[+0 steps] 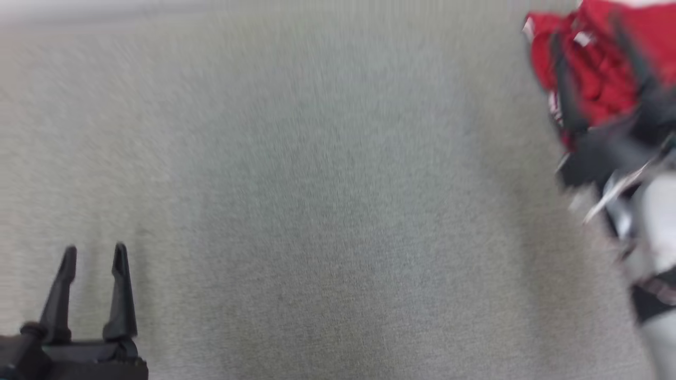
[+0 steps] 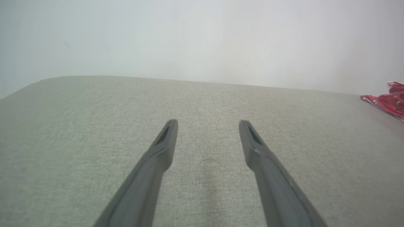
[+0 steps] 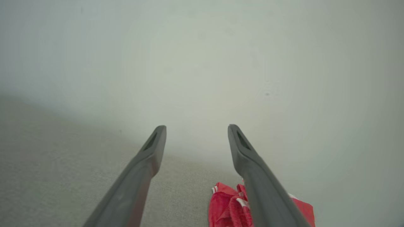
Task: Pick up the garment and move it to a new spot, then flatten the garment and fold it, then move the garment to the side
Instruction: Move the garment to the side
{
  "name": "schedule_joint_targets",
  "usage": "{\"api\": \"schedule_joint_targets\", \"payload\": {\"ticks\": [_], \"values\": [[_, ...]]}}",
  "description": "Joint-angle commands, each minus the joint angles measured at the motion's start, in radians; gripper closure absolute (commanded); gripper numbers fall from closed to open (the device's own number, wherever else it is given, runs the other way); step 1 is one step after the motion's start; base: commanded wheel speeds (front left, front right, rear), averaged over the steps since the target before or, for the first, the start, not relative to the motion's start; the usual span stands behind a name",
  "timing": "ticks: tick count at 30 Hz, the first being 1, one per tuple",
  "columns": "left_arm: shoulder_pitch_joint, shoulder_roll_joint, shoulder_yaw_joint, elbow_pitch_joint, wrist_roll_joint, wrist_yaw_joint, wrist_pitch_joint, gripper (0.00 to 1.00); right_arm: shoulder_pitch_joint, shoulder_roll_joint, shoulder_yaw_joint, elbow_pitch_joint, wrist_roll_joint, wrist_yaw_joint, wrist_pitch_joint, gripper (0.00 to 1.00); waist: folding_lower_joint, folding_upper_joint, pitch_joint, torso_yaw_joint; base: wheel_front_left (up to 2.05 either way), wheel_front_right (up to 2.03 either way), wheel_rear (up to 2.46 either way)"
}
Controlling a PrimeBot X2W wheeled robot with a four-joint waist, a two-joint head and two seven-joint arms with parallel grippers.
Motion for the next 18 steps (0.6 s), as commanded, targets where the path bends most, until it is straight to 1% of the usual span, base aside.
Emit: {"api": "schedule_joint_targets", "payload": {"ticks": [1,3,6,10,16,18], "values": [[0.023,-0.006,0.005,0.008,0.004,0.002,0.001,0.0,0.047,0.017,0.003,-0.017,0.003,-0.003,-0.007,0.0,0.0001,-0.0001,-0.148,0.029,0.0,0.0,0.0],[0.031,-0.013,0.002,0.021,0.009,0.002,0.001,0.0,0.12,0.041,-0.005,-0.053,0.016,-0.003,-0.016,0.0,0.0001,-0.0001,-0.172,0.041,0.0,0.0,0.0],[0.037,-0.021,0.01,0.031,0.012,0.002,0.001,0.0,0.216,0.077,-0.025,-0.109,0.005,-0.003,-0.028,0.0,0.0001,-0.0001,-0.189,0.049,0.0,0.0,0.0],[0.038,-0.032,0.011,0.041,0.016,0.002,0.001,0.0,0.341,0.145,-0.055,-0.171,0.012,-0.003,-0.043,0.0,0.0001,-0.0001,-0.199,0.058,0.0,0.0,0.0],[0.034,-0.036,-0.013,0.073,0.021,0.002,0.001,0.0,0.517,0.232,-0.115,-0.201,0.015,-0.003,-0.072,0.0,0.0001,-0.0001,-0.227,0.082,0.0,0.0,0.0],[0.038,-0.039,-0.012,0.084,0.022,0.002,0.001,0.0,0.561,0.25,-0.114,-0.202,0.008,-0.003,-0.082,0.0,0.0001,-0.0001,-0.241,0.083,0.0,0.0,0.0]]}}
